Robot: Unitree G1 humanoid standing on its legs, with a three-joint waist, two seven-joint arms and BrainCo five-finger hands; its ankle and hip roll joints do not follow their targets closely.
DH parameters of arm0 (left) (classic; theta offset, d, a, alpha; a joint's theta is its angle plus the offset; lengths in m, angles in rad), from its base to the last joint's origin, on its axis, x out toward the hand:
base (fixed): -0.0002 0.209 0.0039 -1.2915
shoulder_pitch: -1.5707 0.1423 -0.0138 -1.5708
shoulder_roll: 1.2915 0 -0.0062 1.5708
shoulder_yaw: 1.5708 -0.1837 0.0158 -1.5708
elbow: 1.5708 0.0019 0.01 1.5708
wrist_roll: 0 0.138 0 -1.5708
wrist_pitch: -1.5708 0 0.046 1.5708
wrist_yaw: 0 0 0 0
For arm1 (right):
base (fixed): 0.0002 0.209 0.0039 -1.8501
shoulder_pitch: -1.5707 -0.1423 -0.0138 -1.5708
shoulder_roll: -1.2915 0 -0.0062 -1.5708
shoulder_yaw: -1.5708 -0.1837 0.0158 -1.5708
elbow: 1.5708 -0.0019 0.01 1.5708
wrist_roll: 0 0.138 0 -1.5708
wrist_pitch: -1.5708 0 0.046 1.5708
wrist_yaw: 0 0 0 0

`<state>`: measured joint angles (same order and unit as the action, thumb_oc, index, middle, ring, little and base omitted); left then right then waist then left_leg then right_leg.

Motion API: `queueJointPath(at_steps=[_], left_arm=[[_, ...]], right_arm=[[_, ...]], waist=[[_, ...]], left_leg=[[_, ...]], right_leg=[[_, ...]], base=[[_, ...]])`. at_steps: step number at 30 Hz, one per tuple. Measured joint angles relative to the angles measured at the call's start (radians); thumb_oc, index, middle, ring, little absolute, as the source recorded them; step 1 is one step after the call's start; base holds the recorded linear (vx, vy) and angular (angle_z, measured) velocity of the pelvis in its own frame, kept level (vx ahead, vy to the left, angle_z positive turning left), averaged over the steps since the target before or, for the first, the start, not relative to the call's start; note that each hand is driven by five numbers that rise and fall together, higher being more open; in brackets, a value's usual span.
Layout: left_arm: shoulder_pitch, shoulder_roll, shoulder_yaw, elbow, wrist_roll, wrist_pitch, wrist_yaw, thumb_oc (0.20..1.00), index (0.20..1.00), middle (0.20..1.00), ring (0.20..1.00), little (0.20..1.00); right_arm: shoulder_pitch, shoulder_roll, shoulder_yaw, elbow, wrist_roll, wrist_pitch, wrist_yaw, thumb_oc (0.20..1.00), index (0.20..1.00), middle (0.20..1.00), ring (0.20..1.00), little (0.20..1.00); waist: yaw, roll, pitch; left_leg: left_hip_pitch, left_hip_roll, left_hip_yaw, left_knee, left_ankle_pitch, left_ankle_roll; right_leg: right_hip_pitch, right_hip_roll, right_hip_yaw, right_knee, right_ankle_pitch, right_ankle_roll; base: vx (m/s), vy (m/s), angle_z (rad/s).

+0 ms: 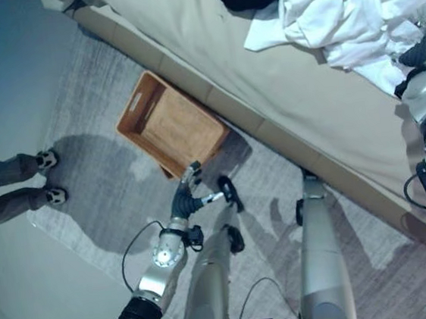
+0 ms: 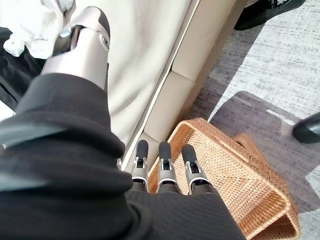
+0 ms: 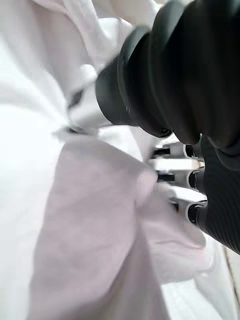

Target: Pick up clothes into the bucket

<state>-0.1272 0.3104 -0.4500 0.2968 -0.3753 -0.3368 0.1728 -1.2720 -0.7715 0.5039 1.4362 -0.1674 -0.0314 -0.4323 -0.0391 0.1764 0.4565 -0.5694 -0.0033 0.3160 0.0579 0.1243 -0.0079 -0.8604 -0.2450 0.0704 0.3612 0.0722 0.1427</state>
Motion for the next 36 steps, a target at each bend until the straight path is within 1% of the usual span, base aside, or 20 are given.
queueJointPath(at_steps=[4,13,15,16,17,18,19,20,21,22,24,25,27,28,30,34,36], left_arm=[[-0.002,0.000,0.000,0.000,0.000,0.000,-0.002,1.000,1.000,1.000,1.000,1.000],[-0.010,0.000,0.001,0.006,0.000,-0.001,-0.004,1.000,1.000,1.000,1.000,1.000],[-0.004,0.001,0.007,0.009,0.000,-0.001,-0.004,1.000,1.000,1.000,1.000,1.000],[-0.001,0.006,0.009,0.010,0.000,-0.002,-0.004,1.000,1.000,1.000,1.000,1.000],[0.001,0.010,0.012,0.011,0.000,-0.001,-0.004,1.000,1.000,1.000,1.000,1.000],[0.003,0.012,0.029,0.013,0.000,-0.002,-0.005,1.000,1.000,1.000,1.000,1.000],[0.005,0.011,0.040,0.020,0.000,-0.001,-0.005,1.000,1.000,1.000,1.000,1.000],[0.010,0.013,0.054,0.029,0.000,-0.001,-0.004,1.000,1.000,1.000,1.000,1.000],[0.019,0.013,0.065,0.036,0.000,-0.001,-0.004,1.000,1.000,1.000,1.000,1.000],[0.039,0.018,0.081,0.047,0.000,0.000,-0.003,1.000,1.000,1.000,1.000,1.000],[0.058,0.023,0.092,0.050,0.001,0.000,-0.004,1.000,1.000,1.000,1.000,1.000],[0.074,0.022,0.111,0.049,0.001,-0.002,-0.005,1.000,1.000,1.000,1.000,1.000],[0.092,0.030,0.131,0.061,0.002,-0.001,-0.004,1.000,1.000,1.000,1.000,1.000],[0.095,0.035,0.132,0.069,0.006,-0.001,-0.007,1.000,1.000,1.000,1.000,1.000],[0.108,0.040,0.136,0.072,0.009,-0.001,-0.013,1.000,1.000,1.000,1.000,1.000],[0.132,0.044,0.157,0.075,0.019,-0.001,-0.030,1.000,1.000,1.000,1.000,1.000],[0.134,0.043,0.159,0.076,0.035,-0.001,-0.036,1.000,1.000,1.000,1.000,1.000]], right_arm=[[0.006,0.005,-0.004,0.000,0.000,0.000,0.010,0.200,0.200,0.200,0.200,0.200],[0.177,0.020,-0.068,-0.106,0.024,-0.007,0.017,0.200,0.200,0.200,0.200,0.200],[0.242,0.025,-0.088,-0.183,0.046,-0.012,0.020,0.200,0.200,0.200,0.200,0.200],[0.263,0.037,-0.090,-0.195,0.053,-0.023,0.020,0.200,0.200,0.200,0.200,0.200],[0.277,0.045,-0.095,-0.209,0.062,-0.023,0.020,0.200,0.200,0.200,0.200,0.200],[0.323,0.046,-0.115,-0.297,0.076,-0.025,0.020,0.200,0.200,0.200,0.200,0.200],[0.345,0.048,-0.120,-0.339,0.080,-0.026,0.020,0.200,0.200,0.200,0.200,0.200],[0.422,0.044,-0.161,-0.493,0.083,-0.022,0.020,0.200,0.200,0.200,0.200,0.200],[0.473,0.048,-0.181,-0.574,0.083,-0.036,0.016,0.200,0.200,0.200,0.200,0.200],[0.539,0.063,-0.191,-0.663,0.082,-0.055,0.014,0.200,0.200,0.200,0.200,0.200],[0.683,0.067,-0.260,-0.809,0.081,-0.061,0.016,0.200,0.200,0.200,0.200,0.200],[0.775,0.078,-0.317,-0.894,0.081,-0.073,0.012,0.200,0.200,0.200,0.200,0.200],[0.858,0.097,-0.350,-0.947,0.082,-0.088,0.009,0.200,0.200,0.200,0.200,0.200],[0.913,0.100,-0.375,-0.979,0.083,-0.101,0.013,0.200,0.200,0.200,0.200,0.200],[0.976,0.103,-0.411,-1.015,0.090,-0.124,0.022,0.200,0.200,0.200,0.200,0.200],[1.023,0.107,-0.459,-1.051,0.135,-0.164,0.055,0.200,0.200,0.200,0.200,0.200],[1.027,0.107,-0.472,-1.080,0.163,-0.169,0.059,0.200,0.200,0.200,0.200,0.200]], waist=[[-0.001,0.000,0.000],[-0.003,-0.008,-0.007],[-0.004,-0.025,-0.015],[-0.005,-0.042,-0.026],[-0.010,-0.051,-0.034],[-0.024,-0.068,-0.041],[-0.026,-0.075,-0.043],[-0.039,-0.091,-0.045],[-0.051,-0.100,-0.050],[-0.059,-0.118,-0.060],[-0.064,-0.134,-0.076],[-0.061,-0.141,-0.087],[-0.064,-0.159,-0.104],[-0.061,-0.165,-0.111],[-0.063,-0.167,-0.115],[-0.068,-0.174,-0.148],[-0.068,-0.174,-0.159]], left_leg=[[0.012,0.001,-0.003,0.001,0.001,0.001],[0.084,0.014,-0.048,-0.002,0.000,-0.001],[0.113,0.018,-0.053,-0.002,-0.003,-0.004],[0.123,0.017,-0.052,-0.003,-0.004,-0.005],[0.125,0.018,-0.052,-0.003,-0.006,-0.008],[0.133,0.021,-0.057,-0.003,-0.007,-0.009],[0.140,0.022,-0.060,-0.003,-0.007,-0.010],[0.159,0.025,-0.064,-0.003,-0.011,-0.014],[0.175,0.028,-0.067,-0.006,-0.015,-0.020],[0.210,0.034,-0.067,-0.013,-0.018,-0.024],[0.262,0.043,-0.072,-0.027,-0.030,-0.037],[0.287,0.046,-0.077,-0.037,-0.029,-0.037],[0.320,0.051,-0.076,-0.048,-0.030,-0.039],[0.337,0.051,-0.080,-0.053,-0.030,-0.039],[0.368,0.052,-0.087,-0.064,-0.031,-0.040],[0.415,0.057,-0.088,-0.081,-0.034,-0.040],[0.438,0.057,-0.088,-0.089,-0.035,-0.041]], right_leg=[[0.016,0.000,-0.002,0.000,0.000,0.000],[0.126,-0.003,-0.055,-0.017,-0.011,-0.002],[0.159,-0.001,-0.062,-0.022,-0.013,-0.002],[0.168,0.001,-0.062,-0.025,-0.014,-0.002],[0.172,0.002,-0.062,-0.029,-0.014,-0.002],[0.191,0.006,-0.069,-0.042,-0.014,-0.002],[0.203,0.005,-0.074,-0.047,-0.013,-0.003],[0.229,0.007,-0.081,-0.055,-0.013,-0.003],[0.248,0.011,-0.083,-0.065,-0.013,-0.003],[0.290,0.017,-0.088,-0.087,-0.013,-0.004],[0.353,0.023,-0.102,-0.114,-0.017,0.001],[0.387,0.025,-0.113,-0.132,-0.017,0.000],[0.425,0.029,-0.116,-0.154,-0.014,-0.004],[0.451,0.030,-0.124,-0.169,-0.011,-0.004],[0.494,0.032,-0.137,-0.196,-0.005,-0.005],[0.569,0.038,-0.148,-0.267,0.019,-0.002],[0.605,0.040,-0.154,-0.298,0.029,0.001]], base=[[0.00,0.000,0.00],[0.02,-0.019,0.11],[0.02,-0.009,0.02],[0.03,-0.019,-0.03],[0.06,-0.022,-0.01],[0.05,-0.009,0.04],[0.05,-0.002,0.07],[0.06,0.006,0.05],[0.07,0.011,-0.02],[0.09,0.016,-0.05],[0.10,0.001,0.01],[0.11,-0.011,0.06],[0.12,-0.015,0.01],[0.09,-0.021,0.03],[0.09,-0.008,0.09],[0.09,-0.006,0.01],[0.08,-0.007,0.01]])
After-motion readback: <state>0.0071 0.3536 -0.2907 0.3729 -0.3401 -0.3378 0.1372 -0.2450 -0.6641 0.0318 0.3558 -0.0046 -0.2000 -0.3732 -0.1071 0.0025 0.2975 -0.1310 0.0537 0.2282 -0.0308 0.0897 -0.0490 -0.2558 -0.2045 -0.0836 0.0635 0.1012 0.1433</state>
